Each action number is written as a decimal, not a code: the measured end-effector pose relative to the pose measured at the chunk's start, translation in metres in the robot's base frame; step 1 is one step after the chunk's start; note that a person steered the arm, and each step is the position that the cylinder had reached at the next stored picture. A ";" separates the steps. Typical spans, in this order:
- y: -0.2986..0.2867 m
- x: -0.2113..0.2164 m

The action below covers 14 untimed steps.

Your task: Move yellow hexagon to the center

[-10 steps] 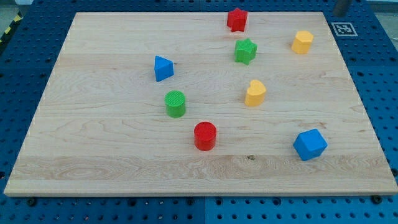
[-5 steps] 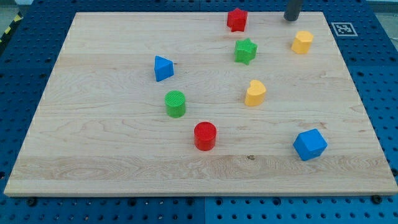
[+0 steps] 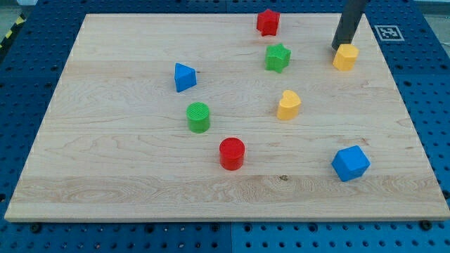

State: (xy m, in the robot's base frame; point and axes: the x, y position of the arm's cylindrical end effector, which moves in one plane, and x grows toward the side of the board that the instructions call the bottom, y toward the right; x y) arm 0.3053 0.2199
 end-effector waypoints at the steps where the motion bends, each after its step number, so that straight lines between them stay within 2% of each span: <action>1: 0.007 0.026; 2: 0.012 0.062; 3: 0.013 0.077; 5: 0.069 0.087; 6: 0.062 0.130; 7: 0.061 0.130; 9: 0.019 0.101; 12: 0.000 0.101; 14: -0.025 0.119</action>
State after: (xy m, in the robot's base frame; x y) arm 0.4242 0.1945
